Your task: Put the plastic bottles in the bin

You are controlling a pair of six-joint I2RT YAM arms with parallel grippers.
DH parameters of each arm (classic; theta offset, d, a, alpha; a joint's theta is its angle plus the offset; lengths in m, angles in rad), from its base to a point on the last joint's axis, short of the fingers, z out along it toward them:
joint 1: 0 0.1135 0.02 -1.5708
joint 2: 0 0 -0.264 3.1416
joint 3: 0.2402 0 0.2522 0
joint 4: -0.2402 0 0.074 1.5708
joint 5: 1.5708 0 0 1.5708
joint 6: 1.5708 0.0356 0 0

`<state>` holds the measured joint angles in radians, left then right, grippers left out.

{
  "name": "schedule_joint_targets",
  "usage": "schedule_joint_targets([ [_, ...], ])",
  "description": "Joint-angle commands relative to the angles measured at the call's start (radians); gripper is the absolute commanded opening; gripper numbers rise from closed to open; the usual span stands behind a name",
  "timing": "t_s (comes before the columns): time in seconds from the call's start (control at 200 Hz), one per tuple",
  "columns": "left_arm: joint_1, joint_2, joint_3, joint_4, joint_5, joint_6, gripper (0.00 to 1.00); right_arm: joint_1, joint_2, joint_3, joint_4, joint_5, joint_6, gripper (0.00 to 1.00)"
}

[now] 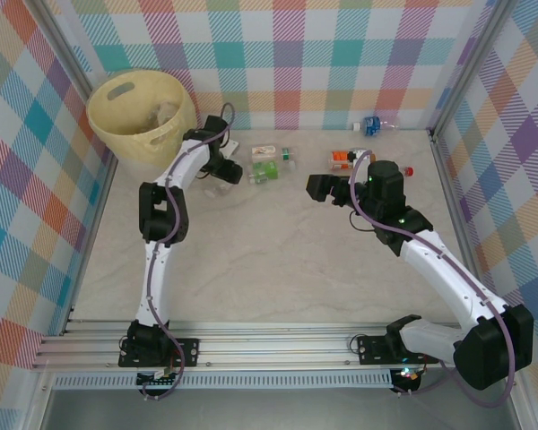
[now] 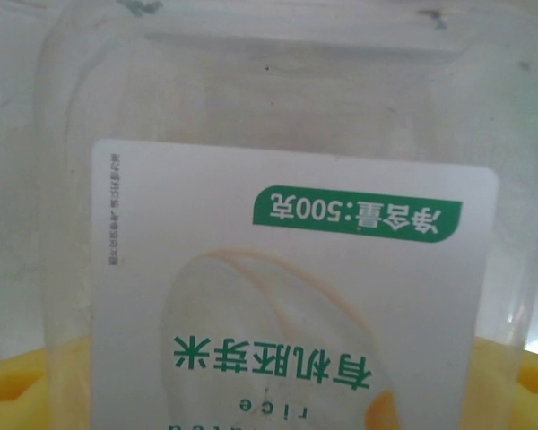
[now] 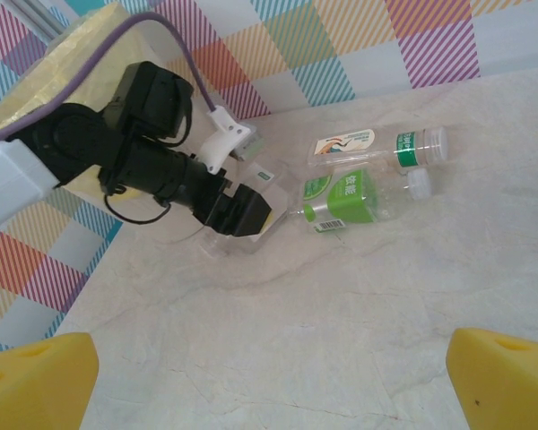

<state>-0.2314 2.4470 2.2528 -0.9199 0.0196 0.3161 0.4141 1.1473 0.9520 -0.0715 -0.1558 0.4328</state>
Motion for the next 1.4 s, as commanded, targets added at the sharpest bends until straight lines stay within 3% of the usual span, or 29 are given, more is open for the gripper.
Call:
schedule_joint_targets([
  [0.0,-0.039,-0.199,-0.063,0.087,0.040,-0.023,0.73,0.008,-0.010,0.018,0.015,0.012,-0.003,1.00],
  [0.13,-0.070,-0.336,-0.139,0.158,0.040,-0.052,0.73,0.008,0.000,0.019,0.025,0.000,0.004,1.00],
  [0.38,-0.114,-0.503,-0.136,0.206,0.039,-0.114,0.73,0.008,-0.001,0.013,0.034,0.000,0.008,1.00],
  [0.765,-0.090,-0.647,-0.104,0.325,-0.141,-0.240,0.74,0.008,-0.011,-0.004,0.049,-0.001,0.015,1.00],
  [0.915,-0.067,-0.659,-0.090,0.375,-0.289,-0.243,0.73,0.008,-0.023,-0.017,0.048,0.005,0.014,1.00],
  [1.125,0.036,-0.643,-0.066,0.406,-0.345,-0.333,0.73,0.008,-0.031,-0.027,0.055,0.013,0.007,1.00],
  [1.395,0.211,-0.592,0.023,0.348,-0.208,-0.486,0.73,0.008,-0.022,-0.022,0.057,0.012,0.001,1.00],
])
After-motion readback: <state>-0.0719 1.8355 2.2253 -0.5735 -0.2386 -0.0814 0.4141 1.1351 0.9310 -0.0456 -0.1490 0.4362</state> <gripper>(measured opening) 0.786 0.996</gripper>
